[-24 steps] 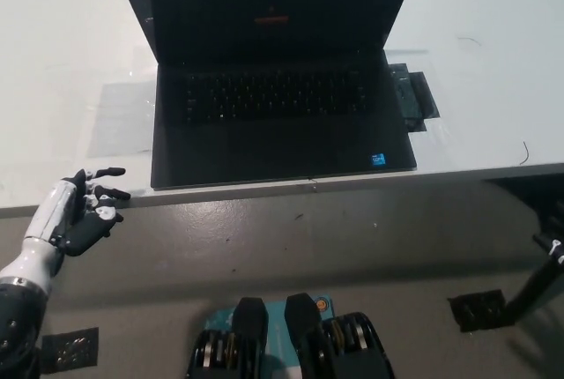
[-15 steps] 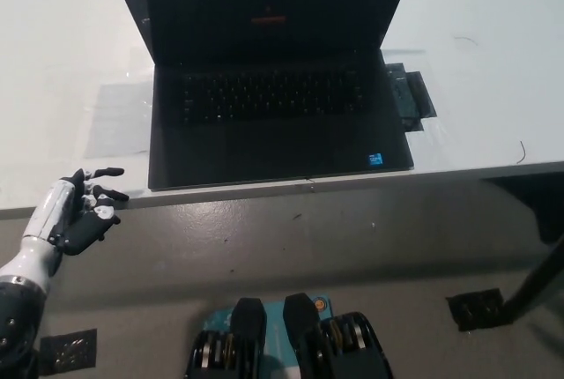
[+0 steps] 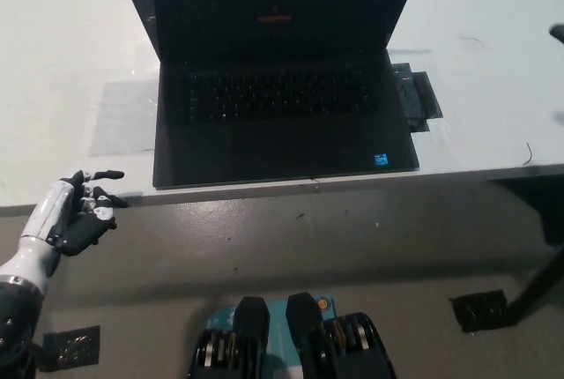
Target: The robot uses its right hand to push down on the lid of a laptop kept in the middle of the desk to close it
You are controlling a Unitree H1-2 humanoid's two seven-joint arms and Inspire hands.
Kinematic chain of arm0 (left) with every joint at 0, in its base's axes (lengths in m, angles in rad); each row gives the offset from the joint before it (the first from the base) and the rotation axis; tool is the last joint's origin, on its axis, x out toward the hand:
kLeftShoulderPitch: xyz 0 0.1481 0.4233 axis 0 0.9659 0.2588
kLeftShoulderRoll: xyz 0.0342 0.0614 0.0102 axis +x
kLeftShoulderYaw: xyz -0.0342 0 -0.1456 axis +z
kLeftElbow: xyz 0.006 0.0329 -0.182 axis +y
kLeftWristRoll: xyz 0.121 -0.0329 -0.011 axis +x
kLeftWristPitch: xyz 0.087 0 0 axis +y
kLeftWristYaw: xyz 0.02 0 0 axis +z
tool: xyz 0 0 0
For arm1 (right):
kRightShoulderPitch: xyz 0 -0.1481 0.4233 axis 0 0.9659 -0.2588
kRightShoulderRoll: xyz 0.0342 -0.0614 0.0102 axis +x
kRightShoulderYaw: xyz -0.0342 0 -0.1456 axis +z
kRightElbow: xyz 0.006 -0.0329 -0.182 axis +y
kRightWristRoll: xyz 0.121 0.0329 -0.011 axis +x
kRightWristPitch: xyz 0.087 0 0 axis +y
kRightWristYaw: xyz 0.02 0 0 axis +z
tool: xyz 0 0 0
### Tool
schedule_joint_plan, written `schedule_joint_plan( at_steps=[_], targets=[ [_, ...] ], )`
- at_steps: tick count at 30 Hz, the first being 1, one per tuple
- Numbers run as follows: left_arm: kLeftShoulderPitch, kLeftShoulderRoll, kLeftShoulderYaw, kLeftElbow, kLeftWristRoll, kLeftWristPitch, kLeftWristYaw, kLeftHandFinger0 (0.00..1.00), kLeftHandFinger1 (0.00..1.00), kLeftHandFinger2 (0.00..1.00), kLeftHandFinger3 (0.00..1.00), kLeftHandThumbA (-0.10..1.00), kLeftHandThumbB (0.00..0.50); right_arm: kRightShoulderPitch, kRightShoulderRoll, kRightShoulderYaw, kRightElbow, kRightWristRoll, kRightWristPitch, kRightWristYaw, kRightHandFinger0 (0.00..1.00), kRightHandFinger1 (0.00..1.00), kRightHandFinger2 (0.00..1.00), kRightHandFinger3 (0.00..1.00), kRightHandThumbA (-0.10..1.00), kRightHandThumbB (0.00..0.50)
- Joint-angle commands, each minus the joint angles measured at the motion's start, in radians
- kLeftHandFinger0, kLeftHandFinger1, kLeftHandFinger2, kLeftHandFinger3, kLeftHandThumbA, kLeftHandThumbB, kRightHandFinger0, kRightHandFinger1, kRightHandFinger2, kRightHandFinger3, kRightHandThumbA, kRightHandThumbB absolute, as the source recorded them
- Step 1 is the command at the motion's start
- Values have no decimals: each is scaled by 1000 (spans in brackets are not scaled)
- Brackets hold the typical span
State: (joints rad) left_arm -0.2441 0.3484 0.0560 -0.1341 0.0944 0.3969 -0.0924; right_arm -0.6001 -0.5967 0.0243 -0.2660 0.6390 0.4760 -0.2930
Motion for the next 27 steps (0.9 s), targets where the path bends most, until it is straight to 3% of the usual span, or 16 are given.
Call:
schedule_joint_plan(
  at_steps=[1, 5, 6, 10, 13, 16, 20, 22, 23, 25, 27],
  targets=[
    [-27, 33, -7, -27, 16, 3, -19, 337, 380, 491, 694, -54, 0, -137, -3, 37, 48, -54, -6, 35, 832, 809, 831, 941, 1000, 214],
    [-29, 17, -4, -47, 12, 50, -11, 316, 365, 466, 671, -100, 0, -211, 23, 81, 78, -66, -6, 48, 907, 851, 867, 985, 1000, 187],
    [-28, 20, -7, -54, 15, 63, -14, 323, 370, 475, 679, -100, 0, -228, 26, 96, 87, -70, -6, 52, 913, 862, 881, 1000, 1000, 160],
    [-28, 35, -16, -34, 17, 13, -23, 314, 372, 486, 682, -97, 0, -300, 83, 102, 149, -140, -6, 100, 867, 822, 831, 962, 1000, 144],
    [-28, 41, -19, -24, 12, -11, -27, 333, 388, 500, 688, -75, 0, -362, 118, 112, 215, -186, -17, 141, 898, 850, 843, 935, 1000, 181],
    [-30, 44, -27, -18, 20, -14, -28, 319, 391, 518, 698, -7, 1, -439, 163, 131, 307, -231, -50, 180, 880, 814, 795, 921, 1000, 280],
    [-25, 40, -28, -19, 17, -9, -29, 324, 391, 519, 701, 7, 0, -520, 221, 172, 422, -291, -87, 239, 927, 860, 846, 968, 1000, 308],
    [-23, 43, -35, -21, 23, -11, -31, 337, 397, 524, 698, 8, 0, -530, 241, 173, 447, -315, -107, 246, 899, 836, 816, 930, 1000, 298],
    [-26, 46, -39, -21, 30, -13, -30, 315, 383, 510, 672, 10, 2, -557, 256, 194, 497, -341, -152, 274, 897, 827, 799, 915, 1000, 266],
    [-32, 49, -43, -21, 30, -14, -33, 314, 383, 515, 668, 15, 0, -574, 270, 197, 526, -367, -171, 285, 873, 801, 767, 876, 1000, 275],
    [-37, 45, -39, -24, 19, -6, -37, 316, 393, 541, 683, 20, 9, -600, 289, 206, 571, -392, -205, 305, 862, 782, 748, 863, 1000, 318]
  ],
)
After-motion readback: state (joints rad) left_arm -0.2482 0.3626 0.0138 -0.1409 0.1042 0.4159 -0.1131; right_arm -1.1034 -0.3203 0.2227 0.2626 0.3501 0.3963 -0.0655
